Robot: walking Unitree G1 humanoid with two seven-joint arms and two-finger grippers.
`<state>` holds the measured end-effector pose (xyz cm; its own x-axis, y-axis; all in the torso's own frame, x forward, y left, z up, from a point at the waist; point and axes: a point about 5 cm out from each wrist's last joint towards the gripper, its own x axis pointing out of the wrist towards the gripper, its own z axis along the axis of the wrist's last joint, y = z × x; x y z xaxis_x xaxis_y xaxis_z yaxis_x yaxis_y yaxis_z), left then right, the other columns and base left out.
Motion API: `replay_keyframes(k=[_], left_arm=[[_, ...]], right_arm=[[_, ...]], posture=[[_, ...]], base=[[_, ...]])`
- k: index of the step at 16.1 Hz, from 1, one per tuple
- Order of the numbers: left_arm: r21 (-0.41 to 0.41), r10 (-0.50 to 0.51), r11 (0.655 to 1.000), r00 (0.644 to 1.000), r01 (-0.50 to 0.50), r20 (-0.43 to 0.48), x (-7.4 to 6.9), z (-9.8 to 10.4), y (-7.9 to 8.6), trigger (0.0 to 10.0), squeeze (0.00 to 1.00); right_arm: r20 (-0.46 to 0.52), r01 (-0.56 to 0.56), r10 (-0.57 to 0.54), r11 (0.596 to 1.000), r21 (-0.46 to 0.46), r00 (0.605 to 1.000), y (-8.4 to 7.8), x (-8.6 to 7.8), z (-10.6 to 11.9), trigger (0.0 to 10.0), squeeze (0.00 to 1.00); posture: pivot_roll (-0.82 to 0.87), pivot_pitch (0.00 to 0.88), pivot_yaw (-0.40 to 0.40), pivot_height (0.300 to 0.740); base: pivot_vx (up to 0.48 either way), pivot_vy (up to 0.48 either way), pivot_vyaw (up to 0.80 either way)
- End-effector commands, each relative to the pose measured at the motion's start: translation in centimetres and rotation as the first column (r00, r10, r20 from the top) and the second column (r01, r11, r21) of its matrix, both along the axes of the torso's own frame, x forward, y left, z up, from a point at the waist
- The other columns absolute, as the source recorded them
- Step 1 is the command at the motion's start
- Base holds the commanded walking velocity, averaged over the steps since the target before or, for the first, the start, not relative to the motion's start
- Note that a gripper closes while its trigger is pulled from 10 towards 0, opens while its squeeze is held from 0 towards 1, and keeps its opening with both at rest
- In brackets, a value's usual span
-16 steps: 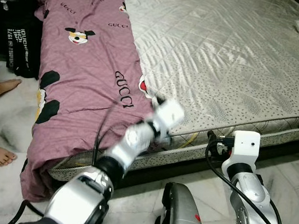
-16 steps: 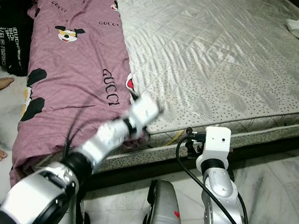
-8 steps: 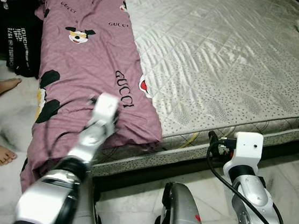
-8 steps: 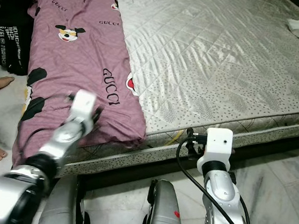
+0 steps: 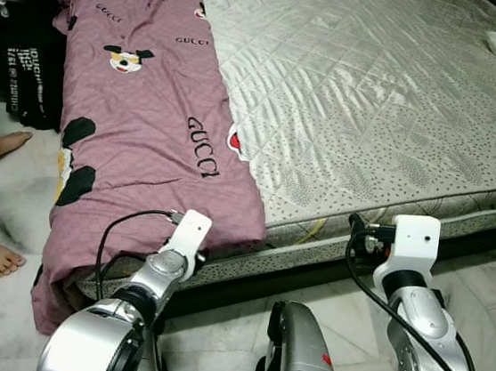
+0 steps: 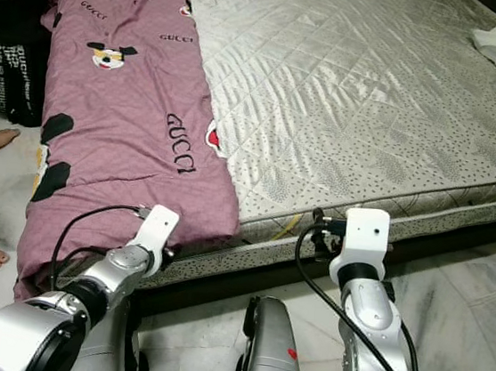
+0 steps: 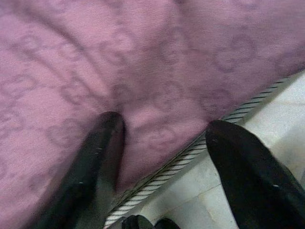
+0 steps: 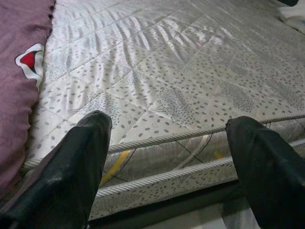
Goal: Clean up the room
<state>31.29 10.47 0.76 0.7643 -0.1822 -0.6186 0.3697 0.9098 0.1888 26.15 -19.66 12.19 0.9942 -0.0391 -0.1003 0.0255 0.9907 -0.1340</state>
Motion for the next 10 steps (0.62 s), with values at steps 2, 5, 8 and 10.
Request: replay_keyframes(k=[2,5,8,10], left_arm=[[0.029,-0.080,0.996,0.997,0.080,0.016,0.4,0.6,-1.2,10.0,1.00],[0.055,-0.199,0.979,0.971,0.194,0.131,1.7,2.8,-3.3,10.0,1.00],[0.089,-0.366,0.931,0.903,0.355,0.225,2.3,4.9,-6.5,10.0,1.00],[0.091,-0.452,0.892,0.864,0.443,0.223,1.9,5.3,-8.2,10.0,1.00]], right_arm=[[0.008,0.012,-0.012,1.000,0.001,1.000,-0.1,0.3,0.1,10.0,0.00],[0.028,0.013,-0.014,1.000,0.016,1.000,0.4,0.9,0.3,10.0,0.00],[0.035,0.001,-0.002,0.999,0.033,0.999,1.1,1.5,0.1,10.0,0.00],[0.040,-0.010,0.008,0.999,0.044,0.999,1.6,1.9,0.1,10.0,0.00]], posture=[[-0.11,0.107,0.010,0.585],[-0.09,0.078,0.017,0.585],[-0.07,0.059,0.021,0.585],[-0.05,0.044,0.023,0.585]], base=[[0.000,0.000,0.00],[0.000,0.000,0.00],[0.000,0.000,0.00],[0.000,0.000,0.00]])
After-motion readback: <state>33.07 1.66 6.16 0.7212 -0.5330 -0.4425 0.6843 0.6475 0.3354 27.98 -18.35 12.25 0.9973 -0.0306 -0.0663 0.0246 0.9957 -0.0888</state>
